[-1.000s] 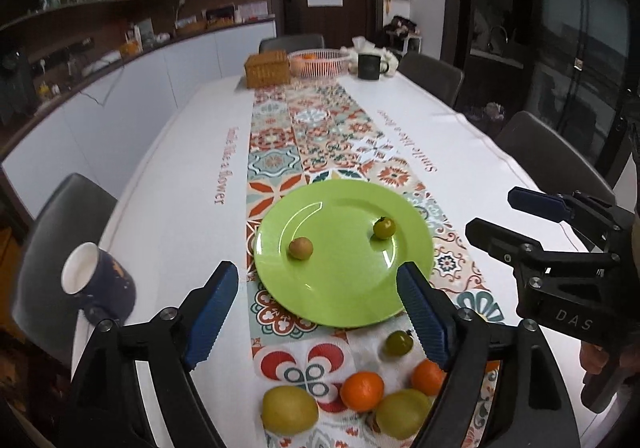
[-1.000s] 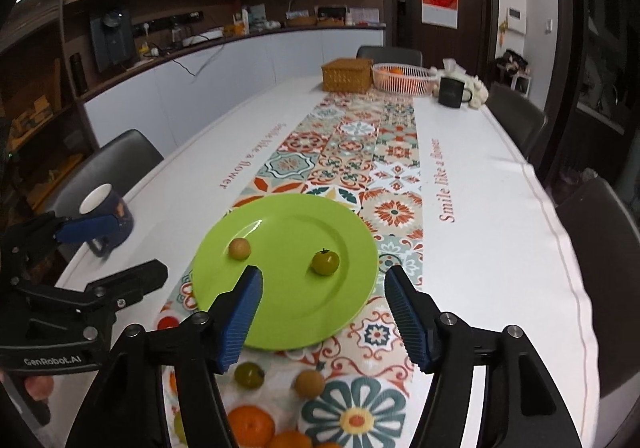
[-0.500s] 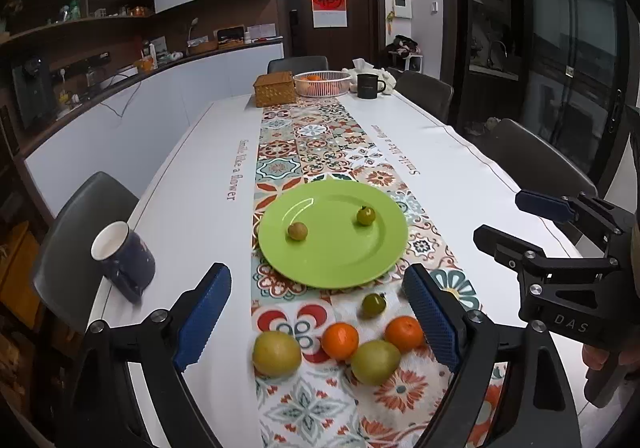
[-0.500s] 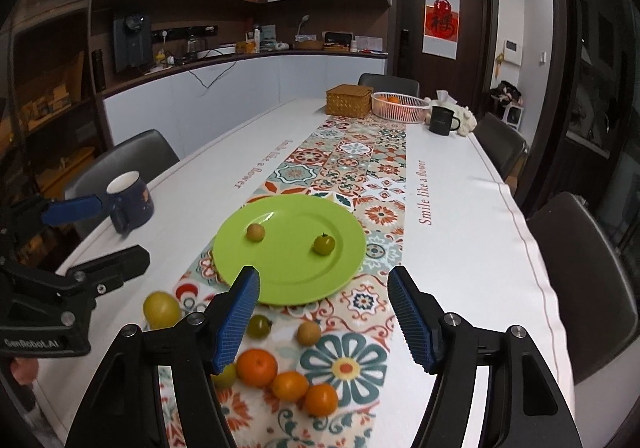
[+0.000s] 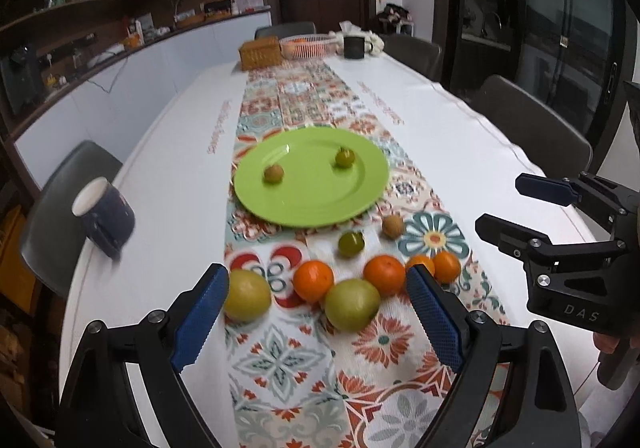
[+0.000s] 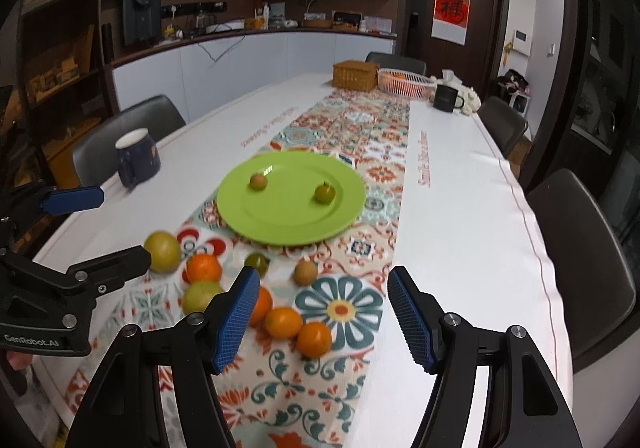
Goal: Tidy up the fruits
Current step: 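Lift both open tools off the plate back toward the fruit group, then grasp the large green apple with the left tool while the right tool grasps an orange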
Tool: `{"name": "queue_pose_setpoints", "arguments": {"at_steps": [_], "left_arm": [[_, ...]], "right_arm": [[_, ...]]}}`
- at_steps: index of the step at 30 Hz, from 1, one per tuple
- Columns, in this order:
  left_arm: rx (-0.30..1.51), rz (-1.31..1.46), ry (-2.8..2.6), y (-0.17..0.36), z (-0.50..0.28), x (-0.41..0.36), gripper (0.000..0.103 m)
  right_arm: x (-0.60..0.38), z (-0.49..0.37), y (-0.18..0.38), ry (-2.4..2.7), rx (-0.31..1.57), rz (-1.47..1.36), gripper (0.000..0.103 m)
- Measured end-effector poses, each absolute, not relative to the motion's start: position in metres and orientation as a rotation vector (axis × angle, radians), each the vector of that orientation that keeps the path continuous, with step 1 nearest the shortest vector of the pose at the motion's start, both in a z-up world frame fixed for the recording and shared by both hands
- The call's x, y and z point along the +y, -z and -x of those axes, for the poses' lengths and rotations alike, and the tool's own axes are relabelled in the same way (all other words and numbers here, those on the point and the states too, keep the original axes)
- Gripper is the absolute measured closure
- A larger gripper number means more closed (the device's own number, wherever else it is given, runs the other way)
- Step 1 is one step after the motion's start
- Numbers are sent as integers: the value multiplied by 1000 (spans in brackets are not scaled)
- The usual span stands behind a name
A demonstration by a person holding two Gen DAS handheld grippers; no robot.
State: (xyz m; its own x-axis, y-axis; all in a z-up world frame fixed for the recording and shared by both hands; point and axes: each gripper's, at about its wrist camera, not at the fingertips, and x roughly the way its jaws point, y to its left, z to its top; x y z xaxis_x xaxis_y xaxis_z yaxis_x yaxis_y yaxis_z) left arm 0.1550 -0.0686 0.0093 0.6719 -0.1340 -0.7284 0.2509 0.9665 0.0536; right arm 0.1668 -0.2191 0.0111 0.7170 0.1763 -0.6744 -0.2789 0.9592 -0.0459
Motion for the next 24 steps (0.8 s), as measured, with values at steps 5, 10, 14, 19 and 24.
{"name": "queue_pose_setpoints", "arguments": {"at_steps": [5, 10, 14, 19, 24], "left_arm": [[863, -155, 228, 10, -160, -72, 12], [912, -158, 245, 29, -165, -77, 13], [947, -158, 257, 43, -170, -79, 15], [979, -164, 261, 55, -178, -82, 18], [1011, -157, 261, 67, -188, -85, 25]], "right_arm": [[-223, -167, 9, -259, 790, 149, 36], [-227, -169, 25, -261, 840, 146, 36], [-229, -172, 39, -266, 878, 149, 36], [-229, -180, 54, -277, 922, 141, 36], [-229, -187, 65, -287, 956, 133, 38]]}}
